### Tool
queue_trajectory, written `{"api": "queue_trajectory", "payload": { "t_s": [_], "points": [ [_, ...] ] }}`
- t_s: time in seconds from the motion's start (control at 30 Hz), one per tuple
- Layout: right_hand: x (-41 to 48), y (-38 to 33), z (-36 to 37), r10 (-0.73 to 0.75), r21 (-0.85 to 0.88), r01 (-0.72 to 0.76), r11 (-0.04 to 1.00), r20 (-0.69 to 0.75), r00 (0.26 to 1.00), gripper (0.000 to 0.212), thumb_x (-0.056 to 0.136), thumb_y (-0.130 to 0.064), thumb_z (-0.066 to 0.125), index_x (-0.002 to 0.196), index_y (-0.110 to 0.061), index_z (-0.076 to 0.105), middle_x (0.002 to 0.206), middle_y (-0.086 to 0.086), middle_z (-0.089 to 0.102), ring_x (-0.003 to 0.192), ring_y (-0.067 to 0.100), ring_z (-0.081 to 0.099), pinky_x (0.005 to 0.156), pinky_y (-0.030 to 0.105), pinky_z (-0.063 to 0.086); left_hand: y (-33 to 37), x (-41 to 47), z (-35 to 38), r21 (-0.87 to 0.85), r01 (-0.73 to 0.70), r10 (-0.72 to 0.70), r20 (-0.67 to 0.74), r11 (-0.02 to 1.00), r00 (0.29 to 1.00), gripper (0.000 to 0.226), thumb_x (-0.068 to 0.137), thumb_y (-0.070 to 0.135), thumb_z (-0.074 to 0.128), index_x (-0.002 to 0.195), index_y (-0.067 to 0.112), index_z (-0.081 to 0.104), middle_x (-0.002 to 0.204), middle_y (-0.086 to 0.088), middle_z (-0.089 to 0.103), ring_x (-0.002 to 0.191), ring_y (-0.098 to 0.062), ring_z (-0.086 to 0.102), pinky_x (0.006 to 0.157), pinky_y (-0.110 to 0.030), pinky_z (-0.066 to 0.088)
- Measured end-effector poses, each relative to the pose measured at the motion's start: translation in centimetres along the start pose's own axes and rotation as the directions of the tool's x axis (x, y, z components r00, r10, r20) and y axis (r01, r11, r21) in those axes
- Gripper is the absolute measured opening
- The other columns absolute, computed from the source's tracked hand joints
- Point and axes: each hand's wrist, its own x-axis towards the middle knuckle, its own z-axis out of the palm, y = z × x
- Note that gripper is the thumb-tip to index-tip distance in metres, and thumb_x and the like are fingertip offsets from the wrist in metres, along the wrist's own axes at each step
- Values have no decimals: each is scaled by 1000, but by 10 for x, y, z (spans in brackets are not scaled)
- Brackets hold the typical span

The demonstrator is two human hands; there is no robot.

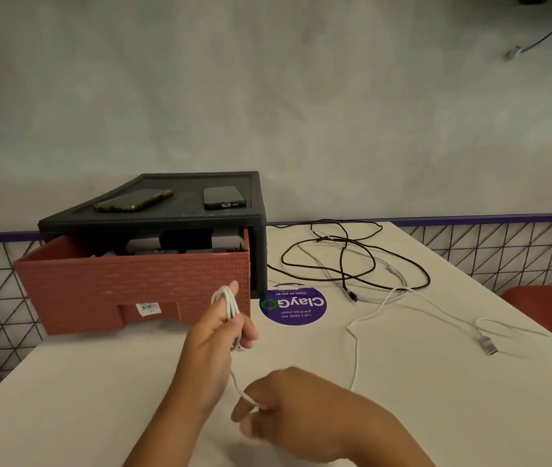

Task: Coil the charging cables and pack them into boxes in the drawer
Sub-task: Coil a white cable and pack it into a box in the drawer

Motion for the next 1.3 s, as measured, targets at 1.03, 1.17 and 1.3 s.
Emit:
{"api": "queue_trajectory", "payload": {
  "t_s": [1.03,1.17,1.3],
  "points": [
    [9,41,-2,175,202,-72,977,-559,811,31,96,-34,48,97,-8,66,60,2,46,56,12,36,56,26,29,19,-2,-3,-839,300,-243,208,454,948,40,54,23,68,86,-1,74,45,8,19,44,-5,10,38,-17,41],
    [10,35,0,184,187,-118,975,-392,901,30,96,-30,49,109,-7,64,95,7,69,79,20,59,73,31,45,12,1,-7,-851,284,-238,194,441,952,47,51,19,74,91,-4,73,45,6,32,37,-4,23,46,-20,49],
    [8,31,-2,224,183,-194,964,-162,961,22,96,-28,49,103,-23,69,71,-24,62,59,0,55,63,20,42,4,3,-9,-836,274,-194,204,475,959,74,33,17,93,100,-4,70,52,3,39,39,-7,38,60,-26,55]
  ]
}}
